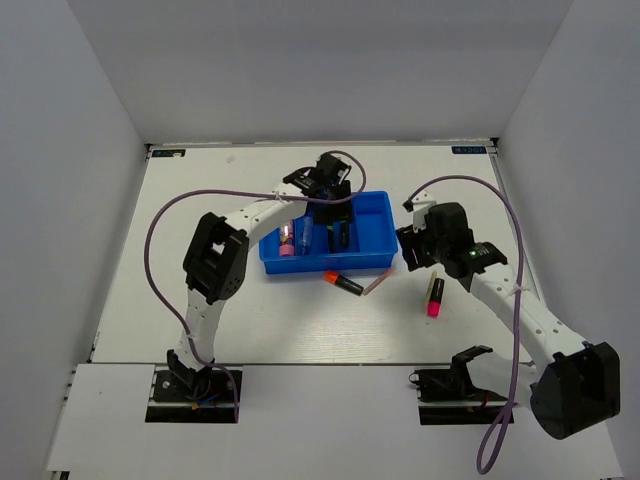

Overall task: Sort the stationery into containers
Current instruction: Place the pen in the storage box, then pick up the pen from the center of the board.

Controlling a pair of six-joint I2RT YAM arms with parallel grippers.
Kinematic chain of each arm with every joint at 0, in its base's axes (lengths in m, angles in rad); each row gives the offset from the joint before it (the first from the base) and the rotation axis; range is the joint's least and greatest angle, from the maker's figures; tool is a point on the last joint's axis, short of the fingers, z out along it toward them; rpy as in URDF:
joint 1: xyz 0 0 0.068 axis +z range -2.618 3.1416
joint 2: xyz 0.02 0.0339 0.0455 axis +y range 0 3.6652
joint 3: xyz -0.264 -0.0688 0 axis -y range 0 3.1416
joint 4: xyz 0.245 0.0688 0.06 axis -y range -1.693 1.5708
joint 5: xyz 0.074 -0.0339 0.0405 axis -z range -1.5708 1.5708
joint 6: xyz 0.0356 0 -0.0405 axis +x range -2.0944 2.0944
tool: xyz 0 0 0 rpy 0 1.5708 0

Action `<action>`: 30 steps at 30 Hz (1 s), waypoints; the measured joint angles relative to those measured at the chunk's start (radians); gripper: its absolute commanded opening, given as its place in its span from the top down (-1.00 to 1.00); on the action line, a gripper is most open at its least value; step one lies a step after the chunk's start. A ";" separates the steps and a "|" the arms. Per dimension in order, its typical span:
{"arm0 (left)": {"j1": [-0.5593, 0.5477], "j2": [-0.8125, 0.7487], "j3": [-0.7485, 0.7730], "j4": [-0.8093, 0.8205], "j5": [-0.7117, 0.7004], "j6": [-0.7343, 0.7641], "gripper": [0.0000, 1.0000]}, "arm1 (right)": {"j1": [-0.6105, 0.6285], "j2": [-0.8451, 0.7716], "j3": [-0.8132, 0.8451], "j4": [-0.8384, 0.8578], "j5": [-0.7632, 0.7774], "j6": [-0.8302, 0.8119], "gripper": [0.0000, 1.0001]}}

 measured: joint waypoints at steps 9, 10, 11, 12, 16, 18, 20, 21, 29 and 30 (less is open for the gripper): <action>-0.133 -0.260 -0.180 -0.049 -0.177 0.002 0.22 | -0.058 -0.003 -0.020 -0.061 -0.148 -0.253 0.48; -0.153 -0.286 -0.195 -0.060 -0.193 0.001 0.09 | -0.064 -0.006 -0.025 -0.064 -0.155 -0.272 0.41; -0.191 -0.333 -0.229 -0.061 -0.222 -0.029 0.01 | -0.071 -0.011 -0.031 -0.068 -0.162 -0.293 0.37; -0.225 -0.375 -0.262 -0.071 -0.249 -0.051 -0.12 | -0.075 -0.017 -0.037 -0.072 -0.166 -0.310 0.37; -0.348 -0.502 -0.409 -0.106 -0.343 -0.208 -0.29 | -0.091 -0.037 -0.055 -0.081 -0.170 -0.319 0.37; -0.386 -0.516 -0.466 -0.102 -0.397 -0.278 -0.29 | -0.098 -0.040 -0.063 -0.084 -0.168 -0.313 0.37; -0.424 -0.507 -0.504 -0.085 -0.464 -0.332 -0.29 | -0.104 -0.047 -0.075 -0.083 -0.163 -0.307 0.37; -0.442 -0.494 -0.509 -0.084 -0.495 -0.353 -0.29 | -0.108 -0.054 -0.082 -0.085 -0.159 -0.305 0.37; -0.536 -0.325 -0.496 -0.047 -0.756 -0.581 -0.29 | -0.139 -0.177 -0.162 -0.092 -0.126 -0.306 0.37; -0.544 -0.301 -0.484 -0.055 -0.781 -0.624 -0.29 | -0.143 -0.181 -0.166 -0.092 -0.123 -0.307 0.37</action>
